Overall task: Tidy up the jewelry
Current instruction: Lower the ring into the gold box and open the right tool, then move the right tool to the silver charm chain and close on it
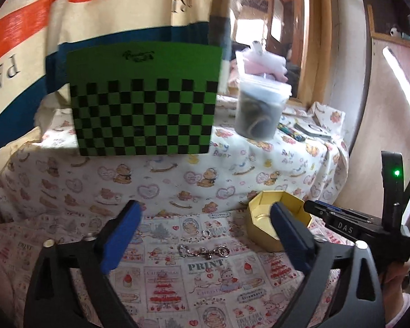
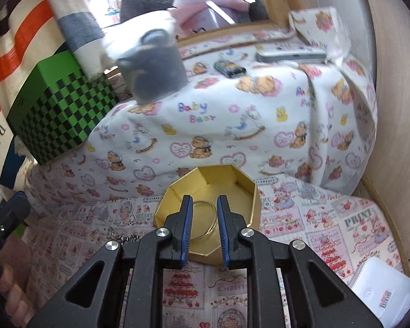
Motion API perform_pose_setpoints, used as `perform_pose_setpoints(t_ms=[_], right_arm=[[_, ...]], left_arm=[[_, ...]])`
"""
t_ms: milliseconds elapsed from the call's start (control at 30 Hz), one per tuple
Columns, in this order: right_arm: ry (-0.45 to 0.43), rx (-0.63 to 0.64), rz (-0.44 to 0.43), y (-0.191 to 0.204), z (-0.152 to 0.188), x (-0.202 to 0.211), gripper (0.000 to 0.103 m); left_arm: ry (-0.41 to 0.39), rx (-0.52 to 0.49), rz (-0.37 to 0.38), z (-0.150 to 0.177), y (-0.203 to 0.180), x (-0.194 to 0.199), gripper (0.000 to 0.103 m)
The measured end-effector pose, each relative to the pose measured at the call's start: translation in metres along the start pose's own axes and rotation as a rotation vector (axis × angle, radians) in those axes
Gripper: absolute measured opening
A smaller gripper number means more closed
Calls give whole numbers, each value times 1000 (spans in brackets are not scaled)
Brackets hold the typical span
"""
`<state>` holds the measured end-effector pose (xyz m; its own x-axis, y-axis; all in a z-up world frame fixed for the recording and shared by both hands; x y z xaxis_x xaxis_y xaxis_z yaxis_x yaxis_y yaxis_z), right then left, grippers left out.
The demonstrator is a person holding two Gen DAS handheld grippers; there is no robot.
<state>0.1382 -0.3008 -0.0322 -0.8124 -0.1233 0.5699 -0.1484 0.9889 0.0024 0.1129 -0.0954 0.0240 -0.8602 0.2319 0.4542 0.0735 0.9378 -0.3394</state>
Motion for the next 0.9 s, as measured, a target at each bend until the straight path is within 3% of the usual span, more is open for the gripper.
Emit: perform_pose_setpoints(t_ms=[67, 133, 267, 333, 500, 600, 767, 900], right_arm=[[-19, 16, 11, 3, -2, 3, 37], [-32, 34, 22, 6, -4, 5, 40], [-77, 75, 59, 12, -9, 13, 64], [-99, 118, 68, 18, -11, 17, 65], [-129, 109, 77, 18, -14, 21, 70], [-145, 119, 101, 17, -15, 23, 75], [-116, 132, 139, 17, -14, 17, 80], [-151, 134, 188, 14, -15, 18, 80]], left_arm=[[-33, 4, -4, 0, 3, 4, 102], [-58, -14, -15, 1, 5, 7, 102], [-122, -49, -76, 2, 12, 9, 102], [-159, -47, -96, 3, 19, 10, 103], [-154, -40, -142, 4, 39, 4, 103], [-226, -38, -176, 0, 48, 10, 103], [-302, -124, -182, -7, 46, 19, 103], [-333, -143, -236, -11, 50, 20, 103]])
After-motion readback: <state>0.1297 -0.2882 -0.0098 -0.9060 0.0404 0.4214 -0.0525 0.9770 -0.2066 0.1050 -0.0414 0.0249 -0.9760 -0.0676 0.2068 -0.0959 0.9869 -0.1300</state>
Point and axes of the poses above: each gripper's, at about its wrist camera, not at the fingertips, and x roughly against the way its jaws point, y to its left, z to its underside, the point moved 8 cm from there along -x, roughly the way its jaws point, and after that the axes turned 15 degrees about x, right-handed, at the moved point
